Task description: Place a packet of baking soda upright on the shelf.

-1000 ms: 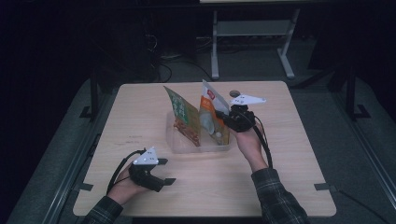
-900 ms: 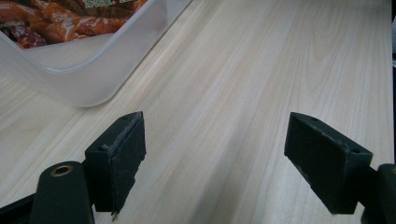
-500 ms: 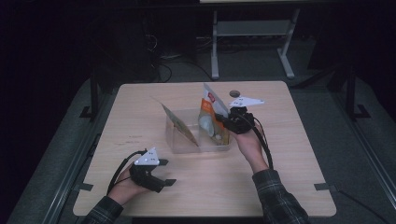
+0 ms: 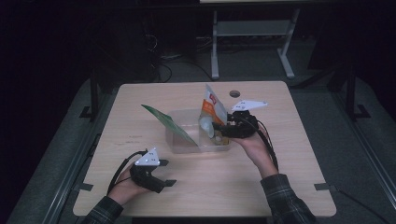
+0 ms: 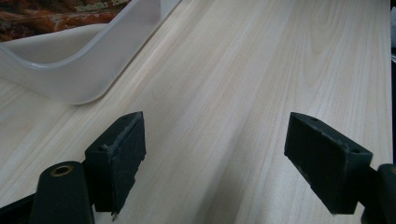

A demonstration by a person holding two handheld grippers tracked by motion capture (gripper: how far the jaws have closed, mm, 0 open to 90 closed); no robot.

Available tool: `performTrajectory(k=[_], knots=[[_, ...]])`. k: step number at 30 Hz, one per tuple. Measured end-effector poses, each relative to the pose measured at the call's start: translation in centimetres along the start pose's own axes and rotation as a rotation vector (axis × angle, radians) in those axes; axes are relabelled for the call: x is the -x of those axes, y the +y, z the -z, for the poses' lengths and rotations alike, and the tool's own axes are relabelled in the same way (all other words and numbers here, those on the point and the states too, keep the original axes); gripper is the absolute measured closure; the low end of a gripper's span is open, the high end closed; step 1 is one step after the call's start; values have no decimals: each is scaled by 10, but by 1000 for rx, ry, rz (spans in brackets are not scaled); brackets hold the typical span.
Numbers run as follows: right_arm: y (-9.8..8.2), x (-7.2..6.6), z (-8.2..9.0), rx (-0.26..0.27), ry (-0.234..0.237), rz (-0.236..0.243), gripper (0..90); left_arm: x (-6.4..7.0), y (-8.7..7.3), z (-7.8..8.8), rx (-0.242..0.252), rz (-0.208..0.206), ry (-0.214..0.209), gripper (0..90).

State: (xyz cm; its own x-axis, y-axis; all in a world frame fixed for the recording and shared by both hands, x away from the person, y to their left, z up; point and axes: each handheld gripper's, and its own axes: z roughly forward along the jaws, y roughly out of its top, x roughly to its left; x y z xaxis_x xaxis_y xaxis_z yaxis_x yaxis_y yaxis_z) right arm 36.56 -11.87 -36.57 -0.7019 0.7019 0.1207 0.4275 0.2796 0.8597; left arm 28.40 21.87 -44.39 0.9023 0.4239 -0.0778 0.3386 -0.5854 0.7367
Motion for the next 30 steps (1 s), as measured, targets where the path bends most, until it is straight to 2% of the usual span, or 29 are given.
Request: performTrajectory(k=[8,19,23,30], knots=[[-13,-2,16,-23,11,32,364,-1,0,1,-2,-9,-1,202],[-35,-1,44,-26,68,76,325,0,-1,0,-7,-9,-8,202],[-45,-1,53,-36,96,98,308,1,-1,-1,-8,-7,-14,202],[-67,-1,62,-54,108,123,296,1,-1,-4,-27,-22,-25,202]])
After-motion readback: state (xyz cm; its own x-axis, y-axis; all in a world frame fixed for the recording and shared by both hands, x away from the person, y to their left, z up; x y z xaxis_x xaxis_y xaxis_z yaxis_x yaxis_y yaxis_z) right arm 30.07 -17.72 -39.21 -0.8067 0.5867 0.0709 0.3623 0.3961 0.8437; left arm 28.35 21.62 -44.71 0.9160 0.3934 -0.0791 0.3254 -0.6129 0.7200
